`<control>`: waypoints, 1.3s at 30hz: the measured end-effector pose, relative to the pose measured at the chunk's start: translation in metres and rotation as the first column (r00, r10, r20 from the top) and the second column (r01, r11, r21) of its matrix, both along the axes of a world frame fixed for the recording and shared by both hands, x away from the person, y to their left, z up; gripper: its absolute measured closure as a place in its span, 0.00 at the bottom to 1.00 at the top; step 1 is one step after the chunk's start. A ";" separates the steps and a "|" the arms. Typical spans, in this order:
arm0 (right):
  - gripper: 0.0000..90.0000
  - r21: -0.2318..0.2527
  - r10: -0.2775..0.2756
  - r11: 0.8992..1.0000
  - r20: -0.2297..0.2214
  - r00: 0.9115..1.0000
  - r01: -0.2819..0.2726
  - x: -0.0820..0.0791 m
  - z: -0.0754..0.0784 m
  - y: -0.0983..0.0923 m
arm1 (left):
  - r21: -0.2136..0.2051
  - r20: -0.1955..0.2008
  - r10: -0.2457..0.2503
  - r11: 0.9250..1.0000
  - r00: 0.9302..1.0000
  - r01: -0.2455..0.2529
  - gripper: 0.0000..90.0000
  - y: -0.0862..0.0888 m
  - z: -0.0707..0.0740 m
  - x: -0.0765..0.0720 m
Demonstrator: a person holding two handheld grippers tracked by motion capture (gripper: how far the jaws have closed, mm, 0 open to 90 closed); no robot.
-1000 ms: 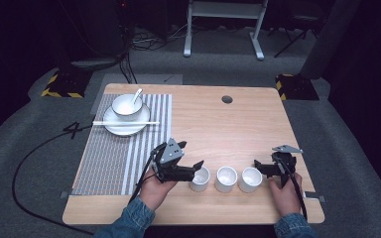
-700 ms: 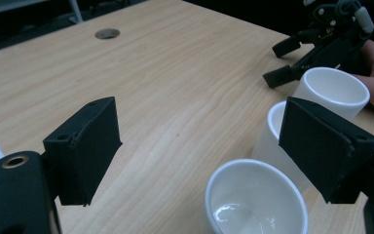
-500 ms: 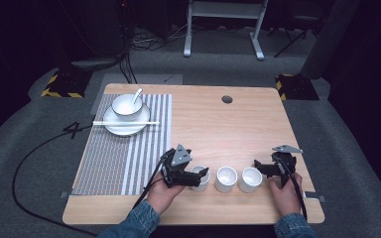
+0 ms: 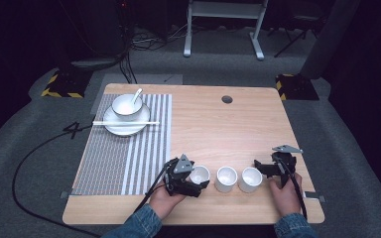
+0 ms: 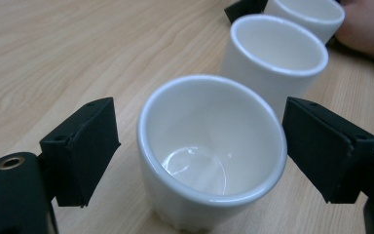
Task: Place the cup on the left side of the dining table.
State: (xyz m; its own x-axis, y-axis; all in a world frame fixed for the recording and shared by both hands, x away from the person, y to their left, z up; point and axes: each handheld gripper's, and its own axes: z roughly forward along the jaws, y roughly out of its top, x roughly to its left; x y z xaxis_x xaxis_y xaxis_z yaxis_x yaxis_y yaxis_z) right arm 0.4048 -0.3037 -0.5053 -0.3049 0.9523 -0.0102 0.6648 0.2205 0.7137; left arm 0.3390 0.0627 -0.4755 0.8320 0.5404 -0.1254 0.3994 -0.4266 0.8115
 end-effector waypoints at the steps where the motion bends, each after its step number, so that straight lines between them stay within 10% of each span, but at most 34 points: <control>1: 0.00 0.000 0.000 1.000 0.000 1.000 0.000 0.000 0.000 0.000 | -0.001 0.002 -0.008 1.000 1.000 0.008 0.17 -0.002 -0.002 -0.001; 15: 0.00 0.000 0.000 1.000 0.000 1.000 0.000 0.000 0.000 0.000 | 0.039 0.069 0.022 0.999 0.997 -0.025 0.30 -0.010 -0.018 -0.004; 39: 0.00 -0.001 0.001 1.000 0.001 1.000 -0.001 0.000 0.000 0.000 | 0.054 0.026 -0.016 0.998 1.000 0.014 0.30 -0.011 -0.012 0.000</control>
